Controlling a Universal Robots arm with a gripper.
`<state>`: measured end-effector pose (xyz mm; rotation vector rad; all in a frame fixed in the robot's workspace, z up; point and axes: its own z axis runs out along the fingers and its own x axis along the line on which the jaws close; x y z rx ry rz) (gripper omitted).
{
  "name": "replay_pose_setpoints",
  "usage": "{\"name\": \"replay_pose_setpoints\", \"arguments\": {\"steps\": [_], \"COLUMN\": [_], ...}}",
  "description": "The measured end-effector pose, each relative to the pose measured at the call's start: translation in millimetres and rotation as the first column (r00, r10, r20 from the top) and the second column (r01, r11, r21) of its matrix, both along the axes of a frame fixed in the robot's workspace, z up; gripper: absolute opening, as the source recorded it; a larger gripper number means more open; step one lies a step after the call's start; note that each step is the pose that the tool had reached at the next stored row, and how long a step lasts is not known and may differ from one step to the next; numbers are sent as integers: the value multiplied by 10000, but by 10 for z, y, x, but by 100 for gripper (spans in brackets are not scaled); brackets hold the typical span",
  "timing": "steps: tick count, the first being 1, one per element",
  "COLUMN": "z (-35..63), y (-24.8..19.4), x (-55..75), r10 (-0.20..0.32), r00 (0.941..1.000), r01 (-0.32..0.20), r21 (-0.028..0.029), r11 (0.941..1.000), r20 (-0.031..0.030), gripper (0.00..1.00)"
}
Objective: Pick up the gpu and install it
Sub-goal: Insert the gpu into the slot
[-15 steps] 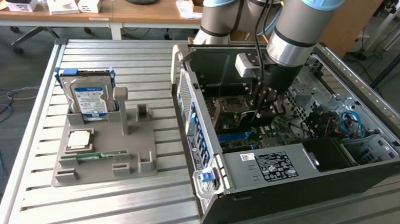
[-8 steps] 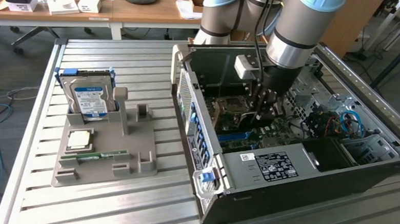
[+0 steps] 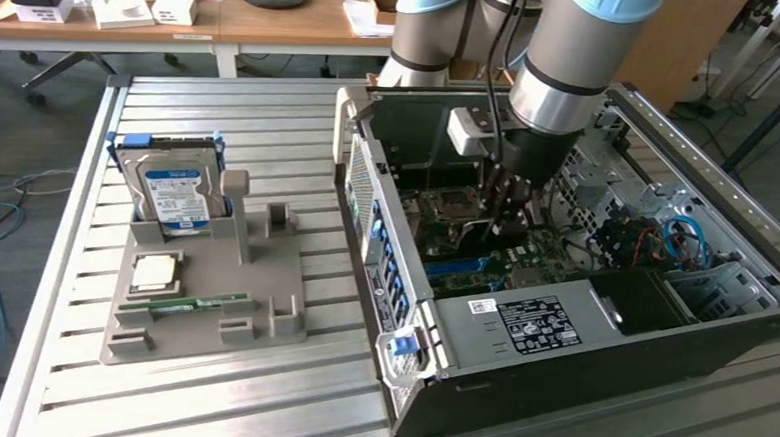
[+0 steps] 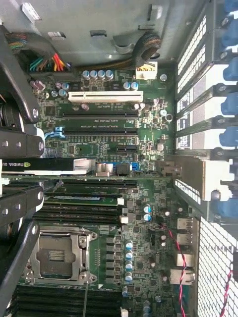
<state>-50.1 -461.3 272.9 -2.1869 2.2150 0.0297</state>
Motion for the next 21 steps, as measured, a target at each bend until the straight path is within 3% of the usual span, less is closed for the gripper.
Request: {"name": "replay_pose_setpoints", "arguments": {"steps": [21], "z": [-25], "y": [-13], "x": [-72], "r10": [1], "r00": [10000], "r01": [-1], "r21": [0], "r11": [10000], "r20": [1], "gripper": [26]}}
